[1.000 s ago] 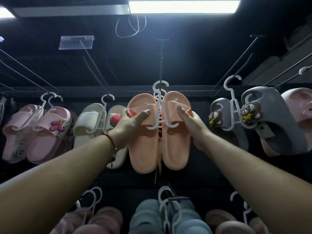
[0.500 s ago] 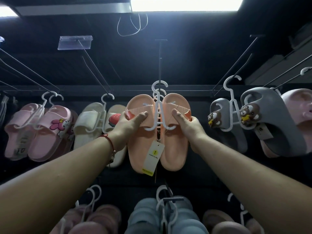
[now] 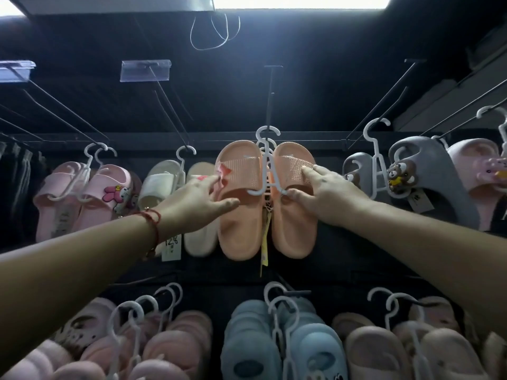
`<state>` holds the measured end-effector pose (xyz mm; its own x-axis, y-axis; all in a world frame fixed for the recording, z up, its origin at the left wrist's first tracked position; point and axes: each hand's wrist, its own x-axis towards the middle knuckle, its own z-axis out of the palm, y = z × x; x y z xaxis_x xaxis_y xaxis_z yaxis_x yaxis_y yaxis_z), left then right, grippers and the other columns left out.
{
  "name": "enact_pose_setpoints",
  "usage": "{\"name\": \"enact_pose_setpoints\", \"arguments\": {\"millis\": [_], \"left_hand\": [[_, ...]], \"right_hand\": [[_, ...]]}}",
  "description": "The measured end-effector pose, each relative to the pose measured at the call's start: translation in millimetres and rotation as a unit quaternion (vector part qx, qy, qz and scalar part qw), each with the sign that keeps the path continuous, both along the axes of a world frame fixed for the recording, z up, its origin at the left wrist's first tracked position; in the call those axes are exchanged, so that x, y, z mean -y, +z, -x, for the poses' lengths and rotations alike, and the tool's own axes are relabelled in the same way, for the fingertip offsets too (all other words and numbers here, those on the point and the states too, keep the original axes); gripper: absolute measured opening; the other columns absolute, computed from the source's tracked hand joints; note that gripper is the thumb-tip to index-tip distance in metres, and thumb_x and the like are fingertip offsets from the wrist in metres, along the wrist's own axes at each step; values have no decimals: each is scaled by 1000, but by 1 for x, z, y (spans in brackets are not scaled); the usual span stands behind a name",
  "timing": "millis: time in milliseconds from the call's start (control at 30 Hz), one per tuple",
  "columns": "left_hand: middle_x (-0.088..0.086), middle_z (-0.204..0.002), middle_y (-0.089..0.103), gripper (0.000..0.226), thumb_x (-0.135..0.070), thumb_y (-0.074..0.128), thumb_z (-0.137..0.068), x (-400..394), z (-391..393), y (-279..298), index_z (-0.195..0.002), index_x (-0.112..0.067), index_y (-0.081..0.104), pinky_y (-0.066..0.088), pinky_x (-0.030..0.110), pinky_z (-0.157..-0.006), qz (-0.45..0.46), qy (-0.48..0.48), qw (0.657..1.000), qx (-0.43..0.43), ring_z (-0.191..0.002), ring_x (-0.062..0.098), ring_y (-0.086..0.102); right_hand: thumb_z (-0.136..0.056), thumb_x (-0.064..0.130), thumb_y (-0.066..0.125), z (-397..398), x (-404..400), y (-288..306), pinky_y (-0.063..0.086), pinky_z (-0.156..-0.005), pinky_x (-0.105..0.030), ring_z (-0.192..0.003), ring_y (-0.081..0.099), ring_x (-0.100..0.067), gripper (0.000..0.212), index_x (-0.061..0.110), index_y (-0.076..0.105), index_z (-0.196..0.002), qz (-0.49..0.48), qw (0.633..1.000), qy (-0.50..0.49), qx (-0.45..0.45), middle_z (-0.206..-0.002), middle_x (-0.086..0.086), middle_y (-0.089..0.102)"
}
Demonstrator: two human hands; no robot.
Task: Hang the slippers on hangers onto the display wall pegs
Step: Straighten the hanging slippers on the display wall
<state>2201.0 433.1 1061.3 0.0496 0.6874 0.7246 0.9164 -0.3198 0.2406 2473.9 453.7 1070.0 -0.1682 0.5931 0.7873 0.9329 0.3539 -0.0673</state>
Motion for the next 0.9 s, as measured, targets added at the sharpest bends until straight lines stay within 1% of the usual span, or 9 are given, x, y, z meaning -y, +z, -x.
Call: {"name": "enact_pose_setpoints", "arguments": {"millis": [67, 133, 267, 367, 500, 600, 733, 833, 900], "left_hand": [[2, -161, 32, 97, -81, 53, -80, 15, 9, -10, -158, -30, 26, 39, 44, -115, 31, 45, 997, -49, -142, 24, 41], [0, -163, 28, 94, -78, 53, -83, 32, 15, -18, -159, -31, 25, 34, 41, -117, 52, 76, 991, -93, -147, 23, 34], [-5, -165, 24, 88, -75, 52, -87, 60, 22, -23, -159, -34, 23, 32, 36, -114, 70, 107, 980, -150, -148, 22, 31], [-4, -165, 23, 86, -76, 48, -88, 74, 23, -25, -159, -34, 23, 33, 35, -112, 65, 118, 973, -187, -148, 23, 30], [-3, -164, 26, 87, -79, 45, -86, 81, 20, -22, -159, -37, 23, 36, 40, -111, 64, 102, 975, -187, -147, 26, 33], [-3, -164, 26, 87, -80, 45, -85, 82, 13, -19, -158, -38, 22, 37, 40, -110, 60, 83, 978, -183, -146, 26, 34], [-4, -163, 28, 85, -80, 47, -85, 82, -7, -14, -157, -42, 23, 38, 40, -110, 41, 62, 979, -188, -146, 25, 33], [-4, -162, 29, 84, -80, 47, -84, 82, -32, -8, -157, -43, 24, 38, 40, -111, 25, 46, 979, -197, -146, 24, 33], [-4, -161, 31, 84, -79, 47, -84, 78, -54, -4, -156, -43, 25, 39, 41, -111, 14, 37, 978, -205, -145, 24, 35]], "right_hand": [[-96, 69, 38, 1, 16, -5, 21, -120, -45, -152, 18, -22, 80, 23, 20, -159, 17, 999, -10, 32, -166, 1, 19], [-96, 67, 41, 5, 31, -8, 23, -121, -44, -151, 20, -22, 78, 25, 22, -159, 45, 998, -15, 46, -165, 2, 21], [-96, 64, 44, 18, 59, -15, 28, -118, -42, -148, 29, -23, 69, 29, 33, -154, 70, 995, -15, 69, -161, 4, 31], [-96, 64, 45, 29, 74, -23, 31, -114, -39, -145, 34, -24, 66, 29, 39, -151, 88, 993, -17, 74, -158, 0, 38], [-95, 66, 46, 37, 88, -27, 30, -114, -36, -147, 32, -24, 70, 28, 39, -153, 112, 989, -35, 84, -159, -2, 37], [-94, 64, 48, 28, 95, -24, 33, -111, -35, -144, 37, -25, 69, 27, 41, -152, 126, 989, -44, 66, -157, -3, 41], [-94, 64, 50, 4, 102, -18, 35, -110, -36, -143, 38, -23, 68, 27, 42, -151, 129, 988, -67, 42, -156, -2, 42], [-94, 64, 49, -20, 105, -15, 43, -105, -36, -133, 49, -24, 65, 27, 48, -147, 129, 986, -96, 36, -149, -1, 50], [-93, 65, 51, -40, 106, -14, 45, -102, -35, -125, 55, -25, 64, 27, 50, -144, 131, 983, -122, 37, -141, -3, 57]]}}
